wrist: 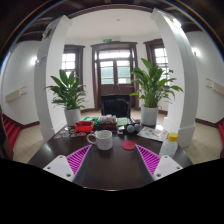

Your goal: Pour water

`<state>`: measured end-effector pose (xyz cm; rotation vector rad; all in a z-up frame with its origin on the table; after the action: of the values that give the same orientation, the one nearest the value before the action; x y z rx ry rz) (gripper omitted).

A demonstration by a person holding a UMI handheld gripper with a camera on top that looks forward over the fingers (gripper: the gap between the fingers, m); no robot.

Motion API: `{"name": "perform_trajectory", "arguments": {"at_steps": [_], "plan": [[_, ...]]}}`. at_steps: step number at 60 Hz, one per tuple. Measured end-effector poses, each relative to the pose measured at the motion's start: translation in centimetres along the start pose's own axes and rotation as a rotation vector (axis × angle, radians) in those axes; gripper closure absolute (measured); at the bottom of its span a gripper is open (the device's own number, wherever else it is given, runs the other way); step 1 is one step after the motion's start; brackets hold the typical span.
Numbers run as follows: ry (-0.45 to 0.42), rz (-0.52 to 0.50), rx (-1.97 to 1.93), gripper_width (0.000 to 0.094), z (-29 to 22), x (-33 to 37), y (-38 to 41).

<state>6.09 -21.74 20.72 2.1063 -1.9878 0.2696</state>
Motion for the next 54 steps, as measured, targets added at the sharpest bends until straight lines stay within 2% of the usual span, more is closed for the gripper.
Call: {"name": "perform_trajectory", "arguments": {"at_steps": [6,7,13,20,32,45,50,54], "plan": [[-0.012,-0.018,0.002,0.0084,1.2,-0.8,-0.9],[-0.011,-0.018,0.000,0.0083,3.1,-0.7,-2.2],[-0.009,-0.005,-0.026,0.0082,6.1,-1.3,-5.6],[-0.024,0.073,-0.046,0.0083,7.9,-1.3,-11.4],[-0.077,0.201,-0.003,0.0087,7.6,-4.3,-20.2],[-0.106,0.172,0.039,0.0086,6.7,-10.1,-22.3],[-0.087,0.171,0.049,0.0091,7.3,-11.8,-22.3],[-0.076,0.154,0.034,0.0159,8.0,-12.7,-22.0]]}}
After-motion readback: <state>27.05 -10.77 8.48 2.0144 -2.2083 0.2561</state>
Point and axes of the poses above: the point between the fingertips, and its own axes, seen from behind it with the camera up: y to the left, z down, x backward, against the way the camera looks, the point moved 6 cm from there along x, backward, against the way the camera looks, and after that the axes turned 1 degree about z, right-handed, at the moved point
